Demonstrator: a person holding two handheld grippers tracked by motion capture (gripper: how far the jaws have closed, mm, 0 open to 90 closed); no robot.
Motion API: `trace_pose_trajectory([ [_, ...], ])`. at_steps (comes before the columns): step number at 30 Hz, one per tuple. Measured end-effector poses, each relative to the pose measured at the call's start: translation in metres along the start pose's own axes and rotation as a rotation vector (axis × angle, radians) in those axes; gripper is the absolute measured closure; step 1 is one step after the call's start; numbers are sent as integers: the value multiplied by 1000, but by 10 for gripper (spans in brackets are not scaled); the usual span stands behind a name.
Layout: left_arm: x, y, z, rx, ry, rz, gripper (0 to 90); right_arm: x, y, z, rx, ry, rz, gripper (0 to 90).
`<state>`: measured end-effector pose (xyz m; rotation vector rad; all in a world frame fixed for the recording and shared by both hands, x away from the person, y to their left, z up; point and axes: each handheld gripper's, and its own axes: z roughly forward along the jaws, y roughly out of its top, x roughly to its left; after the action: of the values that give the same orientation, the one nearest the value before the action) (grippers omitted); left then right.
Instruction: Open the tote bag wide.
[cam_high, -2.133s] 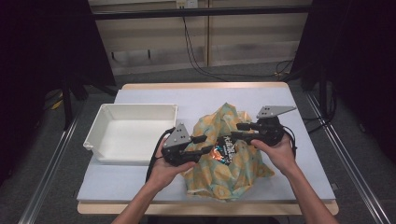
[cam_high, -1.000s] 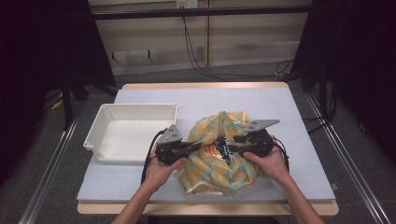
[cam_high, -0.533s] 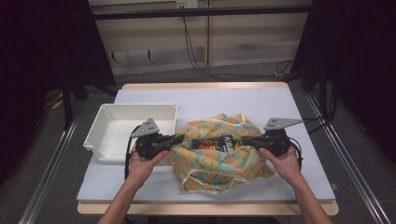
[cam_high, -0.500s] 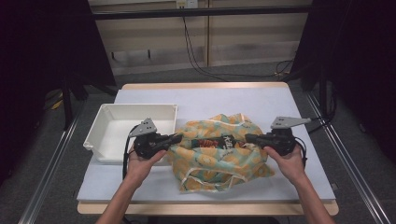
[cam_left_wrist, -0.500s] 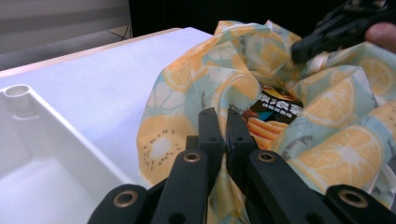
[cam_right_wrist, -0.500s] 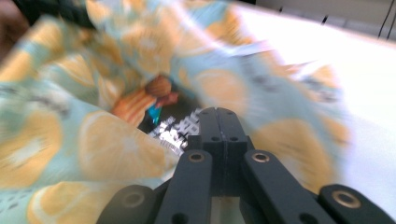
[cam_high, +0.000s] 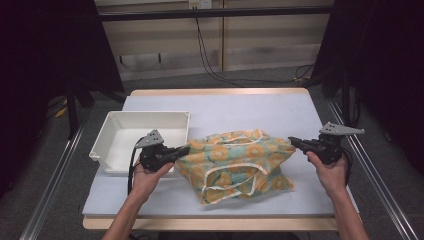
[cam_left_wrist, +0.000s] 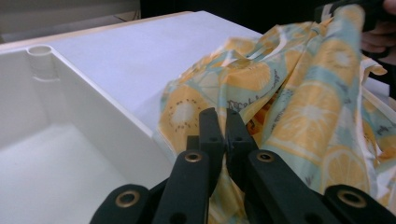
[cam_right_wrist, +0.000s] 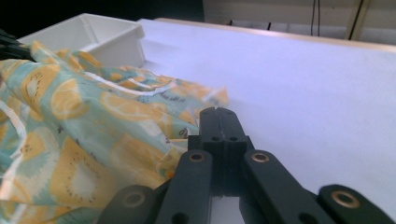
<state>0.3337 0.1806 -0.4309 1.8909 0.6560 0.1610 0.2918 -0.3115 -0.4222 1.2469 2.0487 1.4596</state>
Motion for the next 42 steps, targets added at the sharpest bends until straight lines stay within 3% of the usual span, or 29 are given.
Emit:
trace_pose_trajectory([
  [2,-2,-1,0,12,10,11,874,0,-4,2,29,-13,-8,900],
  [7,-10,7,-2,-7,-3,35,659,8,-5,1,27,69,-38,900],
  [10,-17,14,-2,-20,7,55,536,18,2,0,31,79,-76,745],
  [12,-22,19,-1,-37,6,70,513,23,8,-1,29,74,-98,723],
  [16,-30,27,0,-52,-3,85,484,34,23,-1,23,114,-137,712],
  [19,-29,29,5,-38,10,104,486,39,24,9,62,144,-162,676],
  [23,-20,27,20,26,49,104,509,44,16,27,137,140,-190,582],
  [24,-17,26,22,30,60,85,562,44,15,32,151,147,-194,563],
  [26,-11,25,24,16,53,61,794,45,13,38,176,163,-199,545],
  [28,-4,24,26,-2,26,12,868,47,10,43,201,177,-210,542],
  [29,0,22,26,-3,17,0,877,47,9,45,212,176,-211,568],
  [31,3,20,26,-15,17,-29,884,47,8,49,229,182,-216,742],
  [33,6,18,25,-13,26,-34,892,47,8,49,222,183,-217,900],
  [35,7,16,23,4,31,-27,896,42,9,47,190,170,-191,900],
  [38,5,11,26,43,1,-6,898,29,13,39,117,173,-134,900],
  [39,3,10,29,58,6,3,899,26,14,39,103,148,-128,900],
  [42,3,7,31,60,14,-5,886,20,16,43,103,133,-115,900],
])
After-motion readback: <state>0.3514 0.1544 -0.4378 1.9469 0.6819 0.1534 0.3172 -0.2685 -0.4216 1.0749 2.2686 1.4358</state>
